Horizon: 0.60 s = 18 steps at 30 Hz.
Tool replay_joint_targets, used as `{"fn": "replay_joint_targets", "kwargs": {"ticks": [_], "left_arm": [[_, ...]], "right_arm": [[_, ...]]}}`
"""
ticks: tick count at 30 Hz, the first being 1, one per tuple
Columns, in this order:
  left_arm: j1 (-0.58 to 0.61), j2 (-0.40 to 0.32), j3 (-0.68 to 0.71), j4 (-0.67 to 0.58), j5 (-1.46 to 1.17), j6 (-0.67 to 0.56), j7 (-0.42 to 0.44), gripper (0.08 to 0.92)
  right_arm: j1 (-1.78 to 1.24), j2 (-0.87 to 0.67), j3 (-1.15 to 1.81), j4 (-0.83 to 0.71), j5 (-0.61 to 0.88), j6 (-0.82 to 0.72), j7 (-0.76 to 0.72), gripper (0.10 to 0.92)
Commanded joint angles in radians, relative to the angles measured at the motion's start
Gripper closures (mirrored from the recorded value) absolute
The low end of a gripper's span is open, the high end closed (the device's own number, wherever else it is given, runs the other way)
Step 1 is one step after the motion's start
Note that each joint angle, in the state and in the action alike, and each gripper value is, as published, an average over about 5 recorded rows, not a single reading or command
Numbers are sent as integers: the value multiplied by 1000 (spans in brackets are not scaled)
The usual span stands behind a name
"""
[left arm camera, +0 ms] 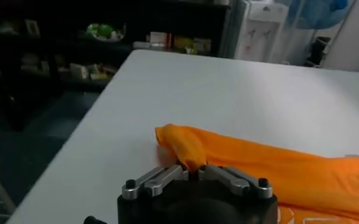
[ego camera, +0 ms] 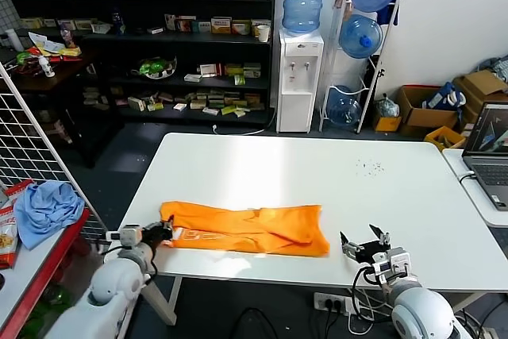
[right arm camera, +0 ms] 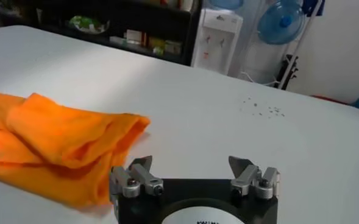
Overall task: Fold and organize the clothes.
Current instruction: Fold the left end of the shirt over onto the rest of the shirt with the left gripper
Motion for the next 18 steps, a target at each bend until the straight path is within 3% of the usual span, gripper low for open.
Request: {"fn": "replay_joint_targets", "kwargs": {"ticks": [1, 8, 12, 18], "left_arm": [[-89, 156, -67, 50, 13, -25, -44, 870], [-53, 134, -26, -140, 17, -12, -86, 870], [-26, 74, 46, -255, 5, 11, -108, 870], [-46, -30, 205, -291, -30, 39, -149, 870]], "right_arm": [[2, 8, -2, -4, -43, 35, 3, 203], [5, 46, 4, -39, -140, 142, 31, 203], [11, 60, 10, -58, -175, 179, 44, 203], [21, 79, 8, -63, -193, 175, 47, 203]]}}
